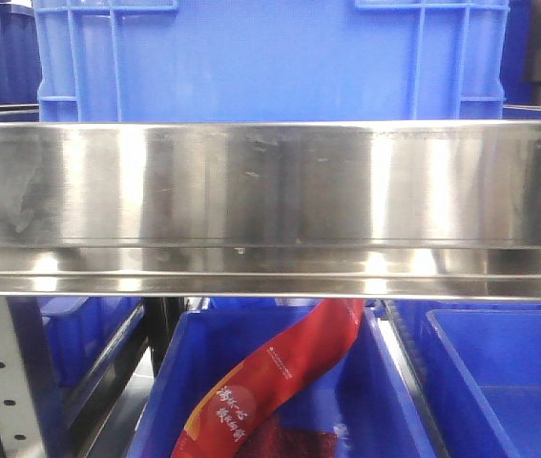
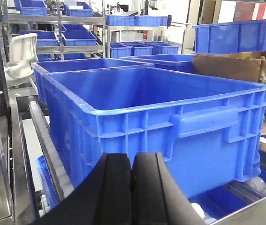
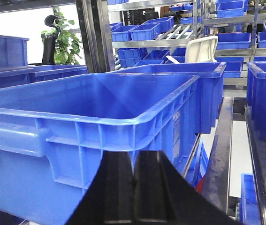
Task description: Grab block from conveyor and place in blue bin
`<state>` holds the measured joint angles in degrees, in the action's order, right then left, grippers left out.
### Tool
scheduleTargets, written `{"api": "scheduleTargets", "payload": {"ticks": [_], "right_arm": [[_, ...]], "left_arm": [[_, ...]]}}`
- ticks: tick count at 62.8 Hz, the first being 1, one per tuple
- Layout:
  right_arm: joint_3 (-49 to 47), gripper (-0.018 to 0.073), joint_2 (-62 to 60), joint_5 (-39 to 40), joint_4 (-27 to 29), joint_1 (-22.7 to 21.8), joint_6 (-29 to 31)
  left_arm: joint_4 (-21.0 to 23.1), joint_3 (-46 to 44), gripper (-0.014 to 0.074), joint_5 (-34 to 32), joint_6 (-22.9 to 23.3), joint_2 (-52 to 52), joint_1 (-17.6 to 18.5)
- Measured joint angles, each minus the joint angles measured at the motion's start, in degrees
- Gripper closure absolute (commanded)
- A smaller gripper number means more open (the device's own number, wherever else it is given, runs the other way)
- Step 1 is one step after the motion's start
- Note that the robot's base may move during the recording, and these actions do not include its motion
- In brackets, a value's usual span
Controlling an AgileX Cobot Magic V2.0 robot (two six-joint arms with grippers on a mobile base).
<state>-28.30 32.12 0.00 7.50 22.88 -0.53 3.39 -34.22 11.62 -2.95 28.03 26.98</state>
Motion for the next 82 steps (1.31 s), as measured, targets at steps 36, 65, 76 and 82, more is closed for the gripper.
{"api": "scheduleTargets", "payload": {"ticks": [36,65,76,82], "right_arm": [[9.55,0.0721,-11.64,0.70,0.00,-2.67,-0.11],[27.63,0.0721,-31.63,-0.56,-3.45,-19.29,0.01],[28.16,0.0721,-31.74,-1.06,-3.66,-19.38,0.01],[28.18,0.0721,-31.77,-1.06,-3.70,-19.38,0.01]], "left_arm": [[0.00,0.00,0.0707,0.00,0.00,0.00,0.00],[0.00,0.00,0.0707,0.00,0.00,0.00,0.00],[0.00,0.00,0.0707,-0.30,0.00,0.00,0.00],[0.00,0.00,0.0707,-0.30,0.00,0.00,0.00]]}}
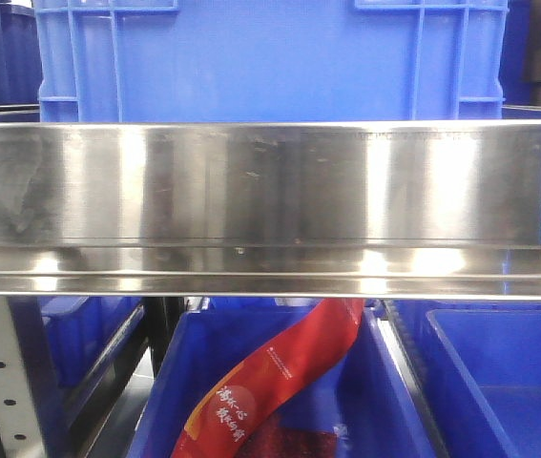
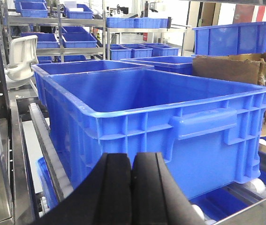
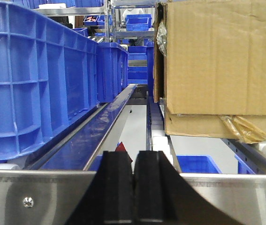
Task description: Grab block from conveyor and place in blue bin
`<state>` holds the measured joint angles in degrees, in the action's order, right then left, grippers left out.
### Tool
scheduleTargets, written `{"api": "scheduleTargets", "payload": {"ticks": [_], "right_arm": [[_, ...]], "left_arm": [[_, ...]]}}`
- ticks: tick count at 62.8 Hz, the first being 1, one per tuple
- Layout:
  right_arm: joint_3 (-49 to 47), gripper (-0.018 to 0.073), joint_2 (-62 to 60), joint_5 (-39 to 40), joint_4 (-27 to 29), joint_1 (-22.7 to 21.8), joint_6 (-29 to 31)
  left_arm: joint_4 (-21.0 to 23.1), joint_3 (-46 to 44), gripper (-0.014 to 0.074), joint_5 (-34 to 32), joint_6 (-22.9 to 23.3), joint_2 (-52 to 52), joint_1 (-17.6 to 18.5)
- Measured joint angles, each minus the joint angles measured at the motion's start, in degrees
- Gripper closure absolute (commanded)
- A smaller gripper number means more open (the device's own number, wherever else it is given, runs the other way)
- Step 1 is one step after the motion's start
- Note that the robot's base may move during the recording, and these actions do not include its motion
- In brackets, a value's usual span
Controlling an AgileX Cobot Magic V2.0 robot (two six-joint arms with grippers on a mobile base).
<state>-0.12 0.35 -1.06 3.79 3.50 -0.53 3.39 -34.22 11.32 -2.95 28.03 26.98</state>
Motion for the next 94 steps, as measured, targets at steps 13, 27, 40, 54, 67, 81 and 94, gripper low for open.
{"api": "scheduleTargets", "payload": {"ticks": [13,27,40,54,67,81,94], "right_arm": [[0.00,0.0721,-0.10,-0.02,-0.10,0.00,0.00],[0.00,0.0721,-0.13,0.08,-0.10,0.00,0.00],[0.00,0.0721,-0.13,0.08,-0.10,0.00,0.00],[0.00,0.0721,-0.13,0.08,-0.10,0.00,0.21],[0.00,0.0721,-0.13,0.08,-0.10,0.00,0.21],[0.00,0.0721,-0.13,0.08,-0.10,0.00,0.21],[0.00,0.0721,-0.13,0.08,-0.10,0.00,0.21]], "left_arm": [[0.00,0.00,0.0707,-0.10,0.00,0.00,0.00],[0.00,0.00,0.0707,-0.10,0.00,0.00,0.00],[0.00,0.00,0.0707,-0.10,0.00,0.00,0.00],[0.00,0.00,0.0707,-0.10,0.00,0.00,0.00],[0.00,0.00,0.0707,-0.25,0.00,0.00,0.00],[-2.10,0.69,0.0707,-0.56,0.00,-0.03,-0.46],[-4.51,5.88,0.0707,-2.34,-0.10,-1.76,-6.02]]}}
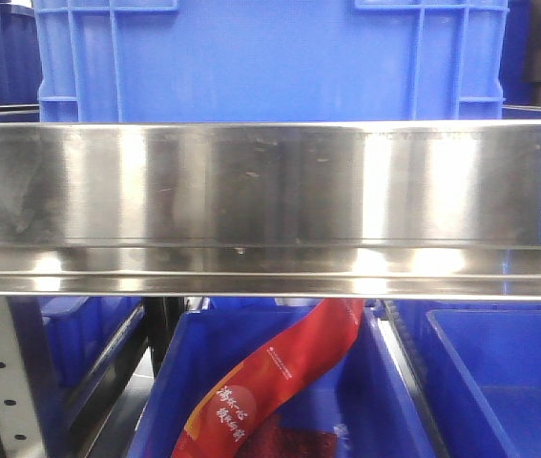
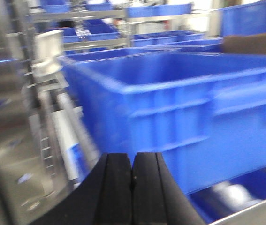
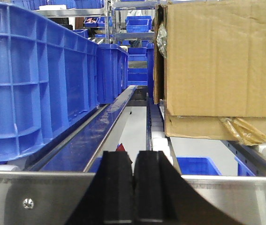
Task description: Grab block from conveyor and place in blue bin
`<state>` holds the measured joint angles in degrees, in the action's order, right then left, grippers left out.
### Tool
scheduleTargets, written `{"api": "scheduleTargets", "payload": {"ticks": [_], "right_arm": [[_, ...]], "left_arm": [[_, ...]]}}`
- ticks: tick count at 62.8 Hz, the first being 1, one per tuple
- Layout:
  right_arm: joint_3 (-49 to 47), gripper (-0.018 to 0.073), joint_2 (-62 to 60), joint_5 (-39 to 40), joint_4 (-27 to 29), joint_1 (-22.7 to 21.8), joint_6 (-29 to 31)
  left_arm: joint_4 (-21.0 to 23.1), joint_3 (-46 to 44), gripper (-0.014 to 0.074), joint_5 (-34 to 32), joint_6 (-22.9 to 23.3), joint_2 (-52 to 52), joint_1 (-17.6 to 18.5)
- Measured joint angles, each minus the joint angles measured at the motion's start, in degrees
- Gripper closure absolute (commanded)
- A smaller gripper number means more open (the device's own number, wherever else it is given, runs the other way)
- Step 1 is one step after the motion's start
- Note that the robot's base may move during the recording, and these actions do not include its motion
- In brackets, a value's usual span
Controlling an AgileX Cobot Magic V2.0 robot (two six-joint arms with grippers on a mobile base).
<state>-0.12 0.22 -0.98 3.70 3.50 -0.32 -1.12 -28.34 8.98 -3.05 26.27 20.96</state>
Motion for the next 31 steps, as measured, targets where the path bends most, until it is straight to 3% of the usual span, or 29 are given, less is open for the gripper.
{"api": "scheduleTargets", "payload": {"ticks": [15,31], "right_arm": [[0.00,0.0721,0.00,0.00,0.00,0.00,0.00],[0.00,0.0721,0.00,0.08,0.00,0.00,0.32]], "left_arm": [[1.12,10.47,0.0707,-6.31,0.00,-7.49,-9.01],[2.82,21.63,0.0707,-7.72,0.00,-17.81,-17.48]]}}
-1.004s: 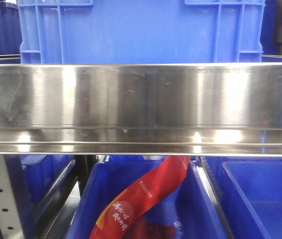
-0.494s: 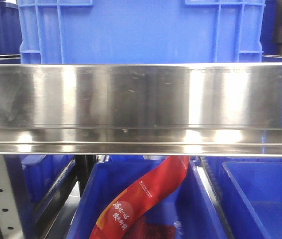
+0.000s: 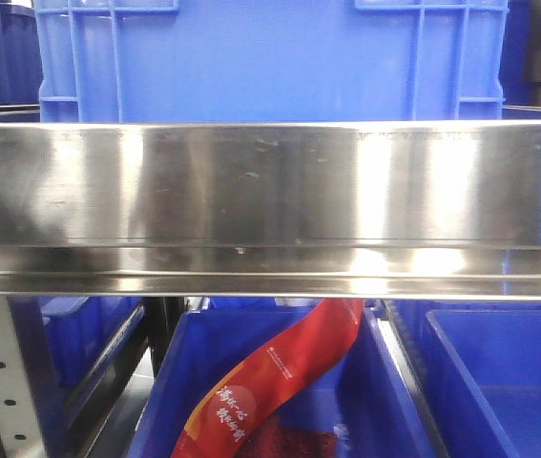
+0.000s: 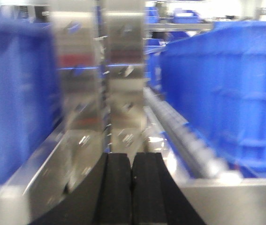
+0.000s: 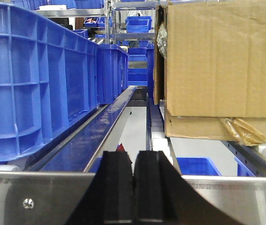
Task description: Grab block from conveyor and place in blue bin
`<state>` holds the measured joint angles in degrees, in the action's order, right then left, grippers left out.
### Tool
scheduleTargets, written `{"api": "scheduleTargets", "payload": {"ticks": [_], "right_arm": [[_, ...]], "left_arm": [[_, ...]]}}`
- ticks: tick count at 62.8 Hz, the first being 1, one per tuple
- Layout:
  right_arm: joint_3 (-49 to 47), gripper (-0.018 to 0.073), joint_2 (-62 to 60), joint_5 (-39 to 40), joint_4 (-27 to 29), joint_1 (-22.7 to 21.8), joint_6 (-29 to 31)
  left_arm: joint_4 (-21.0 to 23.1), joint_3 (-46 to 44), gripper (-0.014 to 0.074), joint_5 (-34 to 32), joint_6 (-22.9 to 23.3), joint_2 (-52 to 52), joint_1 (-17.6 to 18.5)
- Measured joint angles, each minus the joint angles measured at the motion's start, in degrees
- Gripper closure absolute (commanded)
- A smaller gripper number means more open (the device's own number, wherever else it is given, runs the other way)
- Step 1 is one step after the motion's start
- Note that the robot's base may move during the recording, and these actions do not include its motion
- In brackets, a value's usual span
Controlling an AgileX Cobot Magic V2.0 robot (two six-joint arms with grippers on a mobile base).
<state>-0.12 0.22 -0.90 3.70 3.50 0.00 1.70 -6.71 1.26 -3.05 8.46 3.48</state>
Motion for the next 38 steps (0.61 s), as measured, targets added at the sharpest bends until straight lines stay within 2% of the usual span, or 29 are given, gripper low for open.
{"api": "scheduleTargets", "payload": {"ticks": [11,38], "right_arm": [[0.00,0.0721,0.00,0.00,0.00,0.00,0.00],[0.12,0.0721,0.00,0.00,0.00,0.00,-0.32]], "left_arm": [[0.53,6.30,0.0707,0.25,1.60,-7.49,-2.49],[-0.38,6.77,0.0707,2.64,3.05,-8.18,-2.45]]}}
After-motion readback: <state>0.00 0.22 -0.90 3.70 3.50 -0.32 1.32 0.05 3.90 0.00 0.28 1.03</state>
